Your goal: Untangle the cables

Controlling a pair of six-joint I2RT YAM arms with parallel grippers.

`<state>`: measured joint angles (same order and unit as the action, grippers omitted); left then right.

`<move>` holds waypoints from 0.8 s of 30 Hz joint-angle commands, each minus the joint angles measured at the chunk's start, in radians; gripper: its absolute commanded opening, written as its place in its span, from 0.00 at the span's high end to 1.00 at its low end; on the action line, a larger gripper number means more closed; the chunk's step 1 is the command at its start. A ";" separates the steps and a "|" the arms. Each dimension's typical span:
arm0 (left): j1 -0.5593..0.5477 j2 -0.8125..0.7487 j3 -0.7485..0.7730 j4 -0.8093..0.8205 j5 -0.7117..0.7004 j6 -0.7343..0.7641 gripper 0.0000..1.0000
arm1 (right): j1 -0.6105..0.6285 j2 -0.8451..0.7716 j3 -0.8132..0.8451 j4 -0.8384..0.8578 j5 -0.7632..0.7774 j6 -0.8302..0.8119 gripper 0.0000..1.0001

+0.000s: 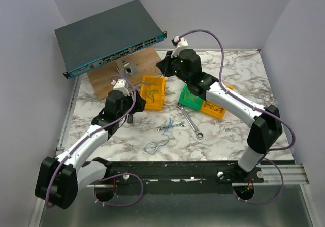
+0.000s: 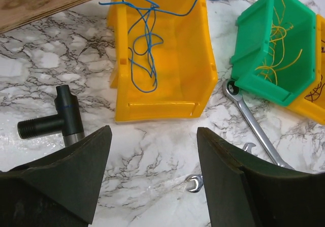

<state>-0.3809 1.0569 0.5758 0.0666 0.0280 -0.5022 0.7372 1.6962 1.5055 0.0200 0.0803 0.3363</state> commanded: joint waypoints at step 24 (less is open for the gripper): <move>0.094 -0.061 -0.008 -0.019 0.075 -0.019 0.27 | 0.025 0.613 0.287 -0.299 0.040 -0.002 0.99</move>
<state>-0.2939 0.9977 0.5758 0.0170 0.0658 -0.5411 0.7433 2.2650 1.7245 -0.1570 0.0334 0.3477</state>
